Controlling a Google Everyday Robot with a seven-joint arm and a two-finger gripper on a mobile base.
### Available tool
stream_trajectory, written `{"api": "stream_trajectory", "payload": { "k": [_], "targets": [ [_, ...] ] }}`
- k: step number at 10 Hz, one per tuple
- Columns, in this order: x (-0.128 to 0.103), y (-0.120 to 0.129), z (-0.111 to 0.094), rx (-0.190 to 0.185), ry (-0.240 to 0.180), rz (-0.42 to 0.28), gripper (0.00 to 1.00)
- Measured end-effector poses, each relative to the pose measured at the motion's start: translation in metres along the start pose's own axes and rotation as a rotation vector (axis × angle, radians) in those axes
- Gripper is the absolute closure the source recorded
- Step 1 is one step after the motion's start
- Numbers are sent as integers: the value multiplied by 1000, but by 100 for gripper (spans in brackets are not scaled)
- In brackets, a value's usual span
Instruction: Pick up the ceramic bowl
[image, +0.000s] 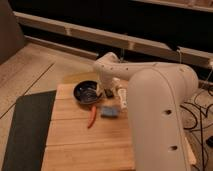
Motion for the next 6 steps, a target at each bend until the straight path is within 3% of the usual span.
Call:
{"api": "stream_trajectory", "payload": {
  "k": [4,6],
  "targets": [
    [-13,14,10,-27,-8,-63,35],
    [-14,17,19,-33,7,-78,35]
  ]
}}
